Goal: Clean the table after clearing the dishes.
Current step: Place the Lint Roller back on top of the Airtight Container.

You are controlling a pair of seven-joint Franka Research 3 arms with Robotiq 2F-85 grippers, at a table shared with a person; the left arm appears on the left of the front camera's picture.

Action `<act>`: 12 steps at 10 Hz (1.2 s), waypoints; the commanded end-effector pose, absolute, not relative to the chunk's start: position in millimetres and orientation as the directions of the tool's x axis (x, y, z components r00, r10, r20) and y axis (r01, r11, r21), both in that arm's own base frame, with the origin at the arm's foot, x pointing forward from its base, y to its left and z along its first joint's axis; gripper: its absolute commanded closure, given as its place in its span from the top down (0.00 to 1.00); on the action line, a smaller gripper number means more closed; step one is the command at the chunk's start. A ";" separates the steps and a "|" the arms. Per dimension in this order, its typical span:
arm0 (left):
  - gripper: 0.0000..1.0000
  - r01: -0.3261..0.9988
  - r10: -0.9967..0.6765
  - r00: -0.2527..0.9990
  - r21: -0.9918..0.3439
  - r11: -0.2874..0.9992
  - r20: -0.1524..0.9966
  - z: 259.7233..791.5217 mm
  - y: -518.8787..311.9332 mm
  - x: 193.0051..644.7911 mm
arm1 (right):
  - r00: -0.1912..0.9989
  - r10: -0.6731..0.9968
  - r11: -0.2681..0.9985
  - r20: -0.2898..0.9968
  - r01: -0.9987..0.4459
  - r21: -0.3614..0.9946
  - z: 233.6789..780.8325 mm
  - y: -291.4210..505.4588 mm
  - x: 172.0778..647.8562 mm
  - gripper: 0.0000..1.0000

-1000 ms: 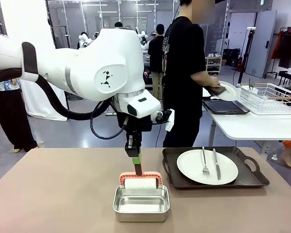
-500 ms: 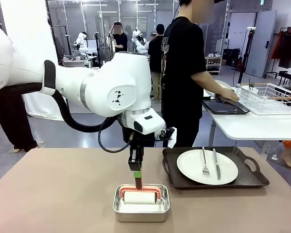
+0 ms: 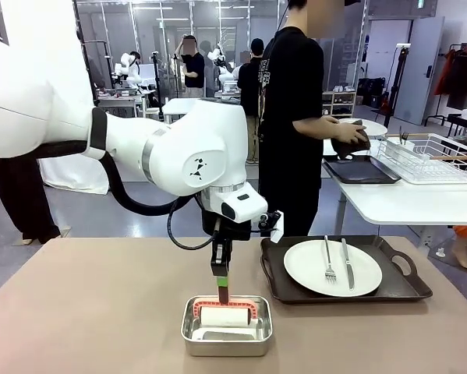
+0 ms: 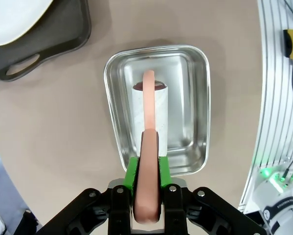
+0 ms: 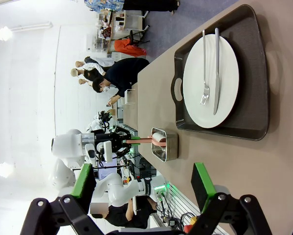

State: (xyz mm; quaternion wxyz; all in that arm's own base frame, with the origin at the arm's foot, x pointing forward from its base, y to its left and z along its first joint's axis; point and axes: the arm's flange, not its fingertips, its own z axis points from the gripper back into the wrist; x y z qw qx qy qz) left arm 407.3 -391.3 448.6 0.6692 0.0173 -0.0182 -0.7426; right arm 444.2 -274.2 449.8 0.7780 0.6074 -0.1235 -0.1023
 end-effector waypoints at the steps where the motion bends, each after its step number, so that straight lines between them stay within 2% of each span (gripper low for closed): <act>1: 0.21 0.994 -0.996 -0.082 0.073 -0.084 -0.031 445.2 -397.4 416.1 | 0.948 -0.309 0.242 0.073 0.004 0.970 452.3 -272.6 442.6 1.00; 5: 0.21 0.996 -0.996 -0.081 0.045 -0.082 -0.028 422.8 -393.7 433.9 | 0.948 -0.309 0.242 0.073 0.004 0.970 452.3 -272.6 442.6 1.00; 12: 0.21 0.998 -0.998 -0.063 0.014 -0.063 -0.030 395.9 -393.2 434.9 | 0.948 -0.309 0.242 0.073 0.004 0.970 452.3 -272.6 442.6 1.00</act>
